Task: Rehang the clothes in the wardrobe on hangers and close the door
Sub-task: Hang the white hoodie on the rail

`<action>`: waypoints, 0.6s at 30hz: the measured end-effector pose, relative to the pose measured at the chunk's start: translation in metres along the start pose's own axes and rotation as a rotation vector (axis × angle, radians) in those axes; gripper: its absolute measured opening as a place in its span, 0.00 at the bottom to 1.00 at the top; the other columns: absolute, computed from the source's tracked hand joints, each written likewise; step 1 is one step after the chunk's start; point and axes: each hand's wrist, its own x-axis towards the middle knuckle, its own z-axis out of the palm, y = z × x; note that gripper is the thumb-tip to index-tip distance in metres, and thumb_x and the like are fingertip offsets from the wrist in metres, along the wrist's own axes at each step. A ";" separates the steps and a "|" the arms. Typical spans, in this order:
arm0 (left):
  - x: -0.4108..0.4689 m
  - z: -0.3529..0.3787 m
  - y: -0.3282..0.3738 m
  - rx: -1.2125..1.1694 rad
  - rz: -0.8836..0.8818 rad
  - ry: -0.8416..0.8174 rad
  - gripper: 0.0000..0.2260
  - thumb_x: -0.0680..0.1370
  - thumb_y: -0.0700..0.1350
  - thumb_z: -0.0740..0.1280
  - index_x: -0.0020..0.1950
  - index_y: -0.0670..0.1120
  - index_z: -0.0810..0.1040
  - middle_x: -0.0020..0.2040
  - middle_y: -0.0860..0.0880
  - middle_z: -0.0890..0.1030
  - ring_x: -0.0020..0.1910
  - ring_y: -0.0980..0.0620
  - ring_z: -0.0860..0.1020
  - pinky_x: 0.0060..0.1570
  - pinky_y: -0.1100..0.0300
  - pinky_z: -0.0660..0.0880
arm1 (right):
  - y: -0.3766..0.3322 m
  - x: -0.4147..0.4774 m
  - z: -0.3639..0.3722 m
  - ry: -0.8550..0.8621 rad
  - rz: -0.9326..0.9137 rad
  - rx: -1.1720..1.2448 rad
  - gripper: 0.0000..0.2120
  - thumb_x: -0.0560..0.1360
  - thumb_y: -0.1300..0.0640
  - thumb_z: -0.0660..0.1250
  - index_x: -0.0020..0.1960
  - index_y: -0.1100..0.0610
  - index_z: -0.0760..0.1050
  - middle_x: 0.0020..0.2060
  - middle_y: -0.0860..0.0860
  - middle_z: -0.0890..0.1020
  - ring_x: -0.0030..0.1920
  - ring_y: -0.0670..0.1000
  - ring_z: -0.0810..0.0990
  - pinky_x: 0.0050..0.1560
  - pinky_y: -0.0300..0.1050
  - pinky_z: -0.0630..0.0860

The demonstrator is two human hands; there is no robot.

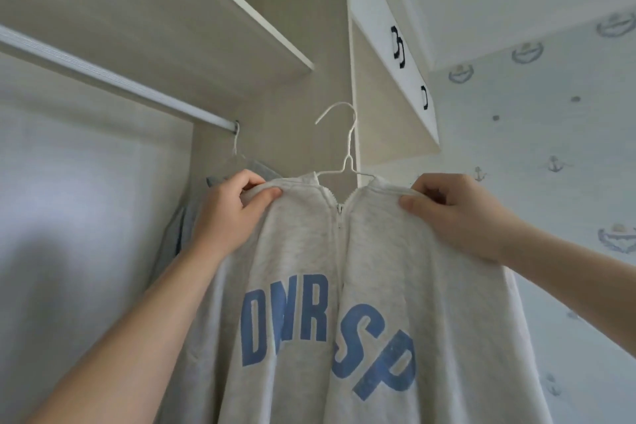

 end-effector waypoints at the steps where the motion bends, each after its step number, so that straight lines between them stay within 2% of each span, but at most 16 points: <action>1: 0.009 -0.008 -0.012 0.038 -0.001 0.012 0.11 0.74 0.60 0.69 0.42 0.54 0.78 0.39 0.59 0.80 0.40 0.60 0.77 0.39 0.65 0.72 | -0.005 0.013 0.013 0.006 -0.001 0.037 0.15 0.77 0.48 0.66 0.36 0.56 0.75 0.26 0.43 0.71 0.28 0.43 0.67 0.34 0.44 0.66; 4: 0.034 -0.028 -0.045 0.169 -0.018 0.070 0.09 0.76 0.58 0.70 0.43 0.53 0.78 0.39 0.56 0.80 0.42 0.57 0.77 0.42 0.56 0.75 | -0.021 0.051 0.049 0.021 0.008 0.152 0.16 0.76 0.49 0.68 0.33 0.54 0.73 0.24 0.42 0.70 0.27 0.42 0.68 0.34 0.44 0.66; 6: 0.047 -0.038 -0.064 0.267 -0.005 0.133 0.11 0.76 0.58 0.68 0.46 0.52 0.79 0.43 0.54 0.80 0.47 0.52 0.77 0.45 0.53 0.75 | -0.034 0.078 0.073 0.033 0.020 0.225 0.15 0.76 0.50 0.69 0.33 0.55 0.74 0.24 0.42 0.72 0.29 0.44 0.70 0.35 0.44 0.67; 10: 0.071 -0.047 -0.096 0.447 -0.110 0.256 0.17 0.79 0.59 0.63 0.63 0.52 0.77 0.63 0.50 0.78 0.64 0.44 0.70 0.60 0.48 0.69 | -0.065 0.126 0.122 0.056 0.049 0.343 0.14 0.75 0.50 0.70 0.34 0.56 0.78 0.22 0.42 0.74 0.23 0.39 0.72 0.26 0.35 0.69; 12: 0.081 -0.047 -0.104 0.361 -0.220 0.274 0.24 0.80 0.62 0.58 0.72 0.52 0.70 0.73 0.49 0.71 0.72 0.44 0.64 0.68 0.48 0.63 | -0.081 0.148 0.145 0.050 0.056 0.418 0.13 0.74 0.51 0.70 0.36 0.58 0.80 0.24 0.44 0.76 0.22 0.39 0.71 0.22 0.32 0.68; 14: 0.089 -0.048 -0.113 0.278 -0.311 0.224 0.32 0.78 0.69 0.53 0.78 0.54 0.62 0.80 0.49 0.60 0.78 0.46 0.56 0.75 0.47 0.54 | -0.099 0.168 0.168 0.034 0.071 0.476 0.12 0.74 0.51 0.70 0.38 0.60 0.81 0.27 0.48 0.78 0.25 0.43 0.74 0.25 0.35 0.69; 16: 0.095 -0.051 -0.124 0.251 -0.375 0.131 0.43 0.71 0.77 0.49 0.81 0.56 0.53 0.82 0.50 0.49 0.80 0.48 0.47 0.77 0.47 0.46 | -0.116 0.187 0.191 0.027 0.084 0.514 0.13 0.74 0.52 0.70 0.43 0.64 0.81 0.31 0.52 0.79 0.31 0.49 0.75 0.31 0.39 0.71; 18: 0.102 -0.057 -0.140 0.280 -0.398 0.087 0.50 0.65 0.81 0.48 0.81 0.56 0.47 0.82 0.51 0.44 0.81 0.49 0.43 0.77 0.46 0.44 | -0.133 0.205 0.211 0.027 0.099 0.566 0.15 0.73 0.54 0.70 0.47 0.68 0.80 0.34 0.54 0.77 0.34 0.51 0.75 0.35 0.42 0.70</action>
